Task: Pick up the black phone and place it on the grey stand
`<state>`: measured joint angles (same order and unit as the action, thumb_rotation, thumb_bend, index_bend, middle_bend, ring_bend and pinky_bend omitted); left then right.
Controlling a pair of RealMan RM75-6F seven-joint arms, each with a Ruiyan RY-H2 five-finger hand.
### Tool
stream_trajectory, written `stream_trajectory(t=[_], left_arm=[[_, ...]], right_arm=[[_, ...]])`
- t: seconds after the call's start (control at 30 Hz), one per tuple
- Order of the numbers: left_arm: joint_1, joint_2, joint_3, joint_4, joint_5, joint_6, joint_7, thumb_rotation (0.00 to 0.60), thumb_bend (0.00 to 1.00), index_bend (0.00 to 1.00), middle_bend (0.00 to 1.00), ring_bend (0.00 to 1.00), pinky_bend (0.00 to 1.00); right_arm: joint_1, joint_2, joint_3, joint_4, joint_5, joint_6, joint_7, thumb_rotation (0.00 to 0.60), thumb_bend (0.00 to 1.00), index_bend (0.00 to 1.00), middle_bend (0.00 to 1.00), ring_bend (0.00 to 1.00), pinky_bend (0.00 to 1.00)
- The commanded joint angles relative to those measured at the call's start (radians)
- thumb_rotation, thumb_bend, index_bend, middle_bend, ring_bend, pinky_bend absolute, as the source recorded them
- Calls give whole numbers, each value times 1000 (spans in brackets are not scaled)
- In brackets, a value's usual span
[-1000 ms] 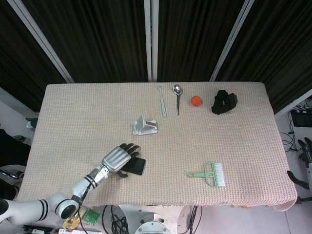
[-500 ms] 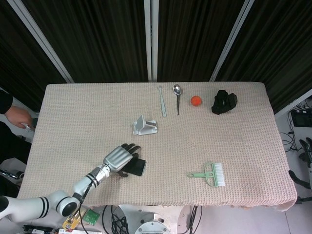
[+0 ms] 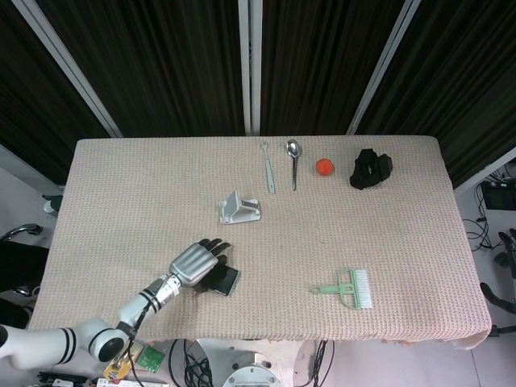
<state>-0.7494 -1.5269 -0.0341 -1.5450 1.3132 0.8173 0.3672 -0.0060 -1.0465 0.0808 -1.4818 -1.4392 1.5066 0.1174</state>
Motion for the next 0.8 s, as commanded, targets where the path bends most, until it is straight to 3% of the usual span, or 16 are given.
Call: stream_trajectory(t=[0.03,0.23,0.37,0.53,0.8], left_arm=[[17,29,-7,-32,14,33,-58,600,229,708,190,70,202],[45,80,-10,-56,23,45,-221,600,287,710,525,157,204],[67,83,-8,-28,57,75,-333,600,306,711,651,221,204],[96,97,-25,-10,72,111,-516,600,313,711,698,250,205],[164,157,-98,6,64,227,-835,600,314,711,699,250,205]], right_arm=[[-2,1,0,1,1,0,3,600,147,0,0,0,0],[-4,-3,-2,10,4,-5,12,600,146,0,0,0,0],[-5,-3,-2,9,6,-5,11,600,148,0,0,0,0],[-6,-1,1,4,6,0,10,600,149,0,0,0,0],[-4,-4,3,8,10,-5,18,600,150,0,0,0,0]])
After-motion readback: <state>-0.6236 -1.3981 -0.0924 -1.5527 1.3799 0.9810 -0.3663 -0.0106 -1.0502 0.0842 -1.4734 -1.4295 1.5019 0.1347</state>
